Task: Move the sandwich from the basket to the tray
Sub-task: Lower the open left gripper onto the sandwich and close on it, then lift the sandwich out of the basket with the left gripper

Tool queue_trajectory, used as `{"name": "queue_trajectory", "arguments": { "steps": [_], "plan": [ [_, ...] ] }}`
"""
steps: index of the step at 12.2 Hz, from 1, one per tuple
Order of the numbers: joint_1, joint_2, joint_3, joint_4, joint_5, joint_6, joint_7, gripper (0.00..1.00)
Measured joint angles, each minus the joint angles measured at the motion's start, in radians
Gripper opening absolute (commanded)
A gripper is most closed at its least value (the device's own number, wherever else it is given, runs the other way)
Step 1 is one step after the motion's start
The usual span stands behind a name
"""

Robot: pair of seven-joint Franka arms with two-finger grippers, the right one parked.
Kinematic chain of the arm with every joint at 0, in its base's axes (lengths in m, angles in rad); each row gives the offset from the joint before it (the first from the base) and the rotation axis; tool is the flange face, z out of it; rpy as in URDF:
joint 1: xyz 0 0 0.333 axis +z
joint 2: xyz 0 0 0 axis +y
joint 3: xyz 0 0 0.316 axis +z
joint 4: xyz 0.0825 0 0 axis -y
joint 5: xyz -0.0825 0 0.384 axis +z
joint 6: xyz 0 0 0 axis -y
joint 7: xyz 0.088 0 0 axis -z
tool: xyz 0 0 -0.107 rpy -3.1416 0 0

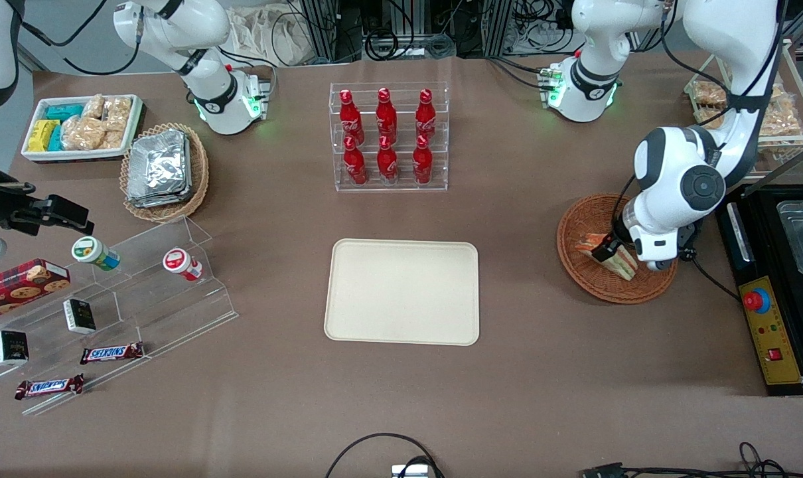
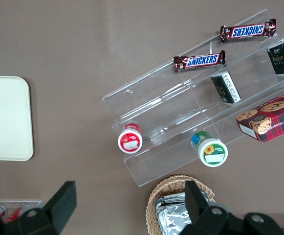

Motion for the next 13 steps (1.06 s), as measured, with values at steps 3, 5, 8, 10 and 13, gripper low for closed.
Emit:
{"name": "queue_trajectory", "arguments": {
  "steps": [3, 5, 8, 10, 13],
  "plan": [
    [0.0, 0.026, 0.001, -0.002, 0.0, 0.018, -0.016, 1.0],
    [0.0, 0.043, 0.003, -0.002, 0.001, 0.042, -0.042, 1.0],
    [0.001, 0.066, 0.01, -0.002, 0.002, 0.064, -0.06, 0.63],
    [0.002, 0.068, 0.013, 0.001, 0.002, 0.069, -0.064, 0.15],
    [0.002, 0.067, 0.013, 0.012, 0.003, 0.073, -0.066, 0.0]
  ]
}}
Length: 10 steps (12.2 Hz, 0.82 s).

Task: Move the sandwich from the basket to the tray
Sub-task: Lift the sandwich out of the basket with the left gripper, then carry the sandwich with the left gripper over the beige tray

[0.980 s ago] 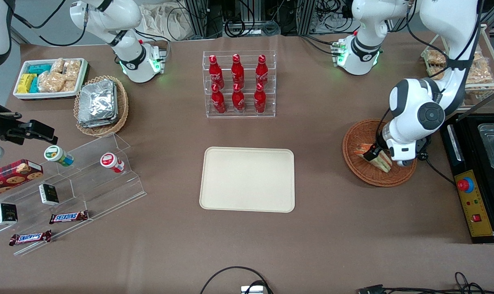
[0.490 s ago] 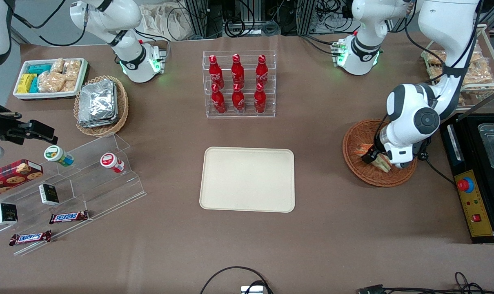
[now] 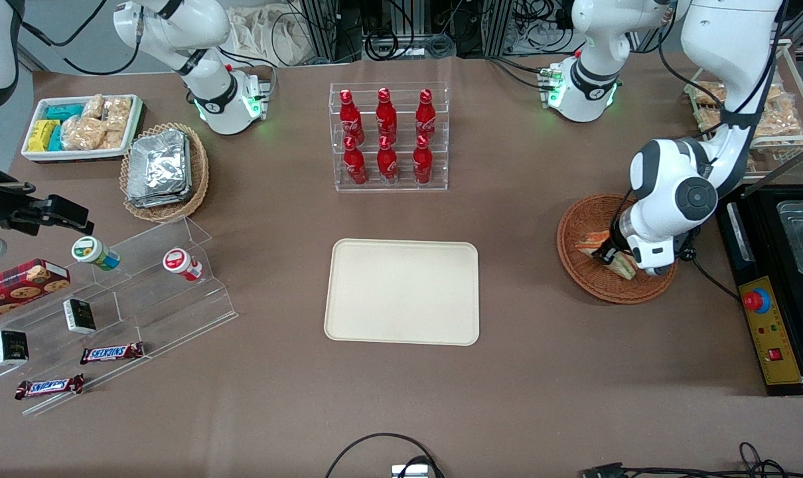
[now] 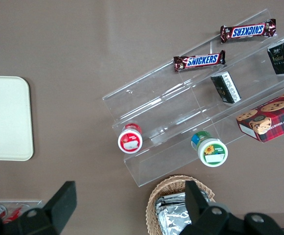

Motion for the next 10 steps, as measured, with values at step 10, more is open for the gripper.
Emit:
{"name": "queue_trajectory", "arguments": {
  "steps": [10],
  "plan": [
    [-0.006, -0.052, -0.038, 0.494, 0.0, -0.56, 0.169, 0.0]
  ]
}}
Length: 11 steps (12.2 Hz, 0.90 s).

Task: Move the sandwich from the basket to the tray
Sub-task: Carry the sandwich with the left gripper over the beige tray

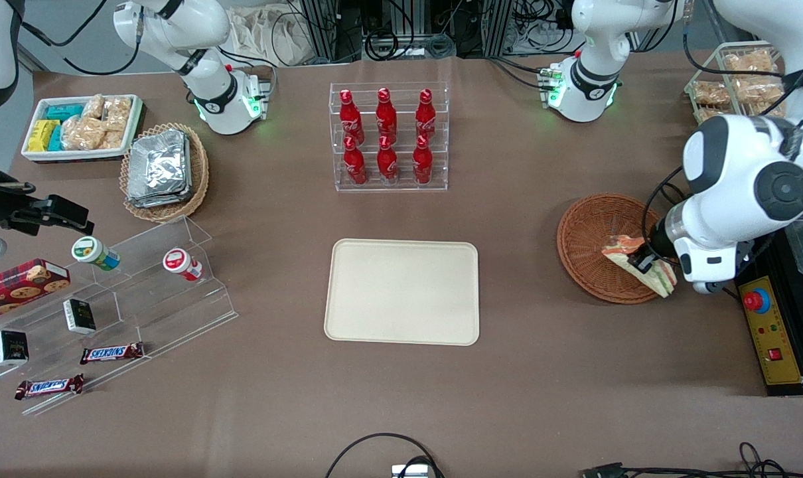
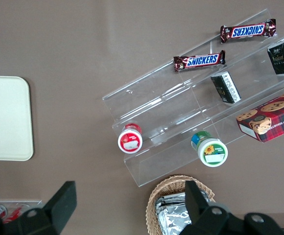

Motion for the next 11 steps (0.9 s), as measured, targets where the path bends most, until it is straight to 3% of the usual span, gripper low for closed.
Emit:
{"name": "queue_trajectory", "arguments": {
  "steps": [3, 5, 8, 11],
  "plan": [
    [-0.001, 0.023, -0.047, 0.129, -0.056, -0.112, 0.194, 0.01],
    [-0.001, 0.091, -0.135, 0.213, -0.054, -0.125, 0.275, 0.0],
    [-0.008, 0.276, -0.313, 0.311, 0.043, -0.117, 0.286, 0.0],
    [-0.061, 0.455, -0.398, 0.357, 0.189, -0.065, 0.293, 0.0]
  ]
}}
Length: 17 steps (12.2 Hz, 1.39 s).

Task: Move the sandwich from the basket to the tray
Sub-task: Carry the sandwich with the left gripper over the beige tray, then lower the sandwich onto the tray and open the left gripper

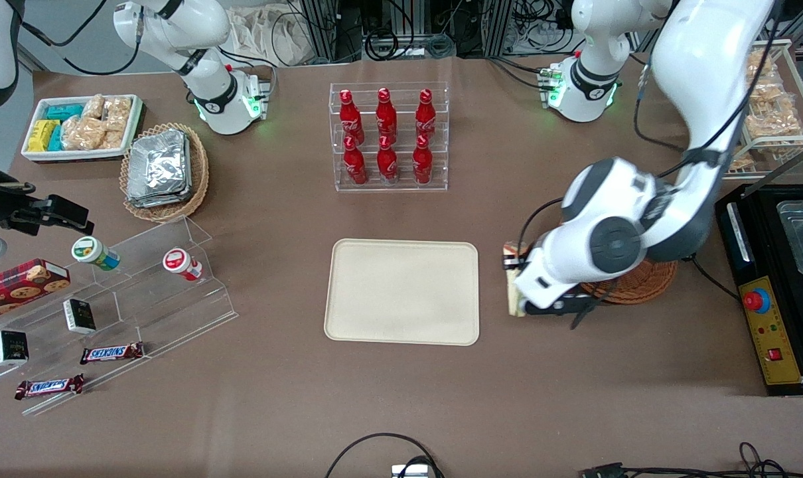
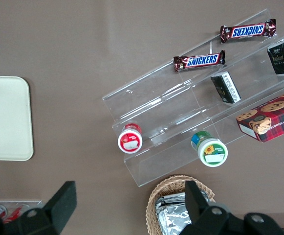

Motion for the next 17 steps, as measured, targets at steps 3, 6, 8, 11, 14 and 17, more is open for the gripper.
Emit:
{"name": "queue_trajectory", "arguments": {
  "steps": [3, 6, 8, 11, 14, 17],
  "plan": [
    [-0.088, 0.134, 0.0, 0.007, 0.065, 0.118, -0.015, 0.0],
    [-0.105, 0.218, 0.001, 0.015, 0.088, 0.176, -0.016, 0.0],
    [-0.127, 0.245, 0.008, 0.024, 0.106, 0.184, -0.021, 0.09],
    [-0.156, 0.248, 0.022, 0.032, 0.109, 0.206, -0.055, 1.0],
    [-0.154, 0.248, 0.026, 0.046, 0.109, 0.207, -0.101, 1.0],
    [-0.135, 0.241, 0.031, 0.066, 0.109, 0.207, -0.107, 1.0]
  ]
}}
